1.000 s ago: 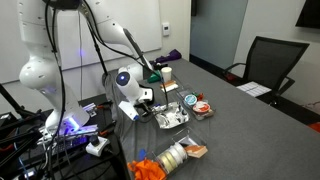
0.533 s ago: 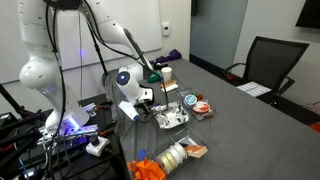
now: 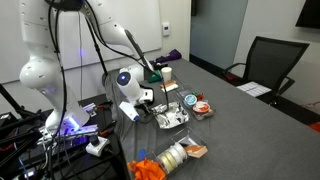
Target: Put the blue marker in the black mug.
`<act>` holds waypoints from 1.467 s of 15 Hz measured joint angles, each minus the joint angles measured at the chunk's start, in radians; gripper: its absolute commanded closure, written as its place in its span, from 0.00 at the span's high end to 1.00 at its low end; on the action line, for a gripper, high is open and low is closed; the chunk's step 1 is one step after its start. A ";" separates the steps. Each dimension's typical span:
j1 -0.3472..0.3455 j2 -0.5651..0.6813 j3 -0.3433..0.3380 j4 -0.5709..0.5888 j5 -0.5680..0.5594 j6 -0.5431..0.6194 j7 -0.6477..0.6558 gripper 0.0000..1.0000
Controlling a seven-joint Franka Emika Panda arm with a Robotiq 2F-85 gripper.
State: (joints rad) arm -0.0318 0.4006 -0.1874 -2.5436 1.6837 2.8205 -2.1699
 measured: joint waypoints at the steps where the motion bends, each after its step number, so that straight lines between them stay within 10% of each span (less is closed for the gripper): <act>1: 0.000 0.000 0.000 0.000 0.000 0.000 0.000 0.04; 22: 0.005 -0.299 -0.012 -0.229 -0.431 -0.002 0.392 0.04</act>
State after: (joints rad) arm -0.0268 0.1021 -0.1993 -2.7730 1.2526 2.8183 -1.7775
